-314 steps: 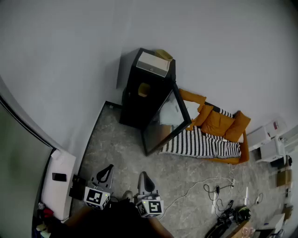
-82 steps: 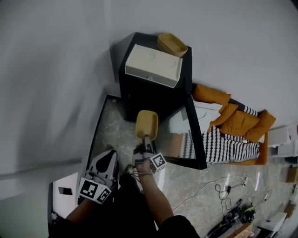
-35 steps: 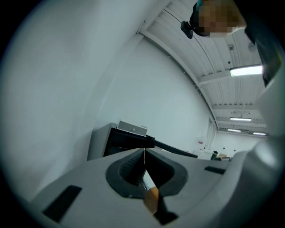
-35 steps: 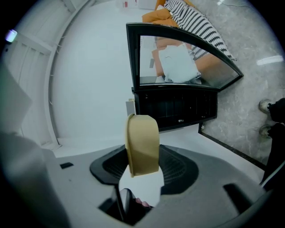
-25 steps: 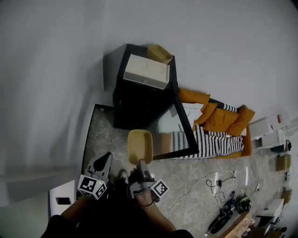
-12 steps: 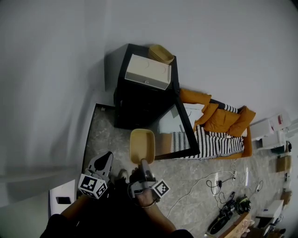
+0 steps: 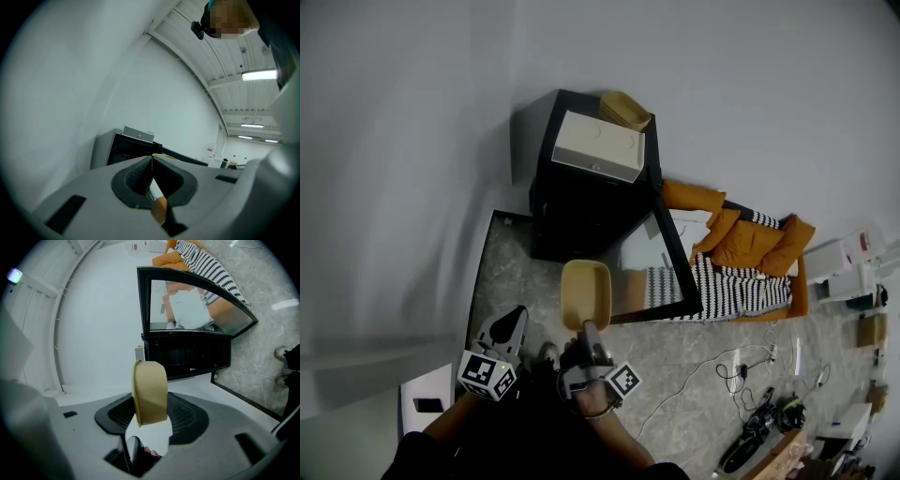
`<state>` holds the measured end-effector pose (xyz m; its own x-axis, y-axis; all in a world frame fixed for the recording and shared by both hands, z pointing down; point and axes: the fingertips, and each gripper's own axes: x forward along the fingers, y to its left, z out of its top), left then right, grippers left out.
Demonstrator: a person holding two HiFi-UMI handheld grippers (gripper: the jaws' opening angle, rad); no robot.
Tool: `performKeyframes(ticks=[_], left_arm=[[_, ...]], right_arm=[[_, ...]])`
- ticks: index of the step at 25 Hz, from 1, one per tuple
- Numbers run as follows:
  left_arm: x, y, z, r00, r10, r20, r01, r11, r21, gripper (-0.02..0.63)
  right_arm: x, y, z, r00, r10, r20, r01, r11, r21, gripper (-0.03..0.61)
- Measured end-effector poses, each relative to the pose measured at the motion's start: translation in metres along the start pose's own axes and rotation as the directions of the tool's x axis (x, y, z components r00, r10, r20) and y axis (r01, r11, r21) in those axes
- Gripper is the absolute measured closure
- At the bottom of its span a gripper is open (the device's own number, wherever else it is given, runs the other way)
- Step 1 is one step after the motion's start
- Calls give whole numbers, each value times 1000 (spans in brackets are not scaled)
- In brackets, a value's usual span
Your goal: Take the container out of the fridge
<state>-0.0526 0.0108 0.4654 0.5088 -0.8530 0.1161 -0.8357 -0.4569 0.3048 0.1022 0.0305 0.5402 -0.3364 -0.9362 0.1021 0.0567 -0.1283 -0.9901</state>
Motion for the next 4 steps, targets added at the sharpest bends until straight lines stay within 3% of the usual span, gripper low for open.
performKeyframes(ticks=[4], left_arm=[[-2, -2, -1, 1000, -4, 1, 4, 1000, -2, 609]], right_arm=[[-2, -1, 0, 1000, 5, 2, -5, 1000, 3, 379]])
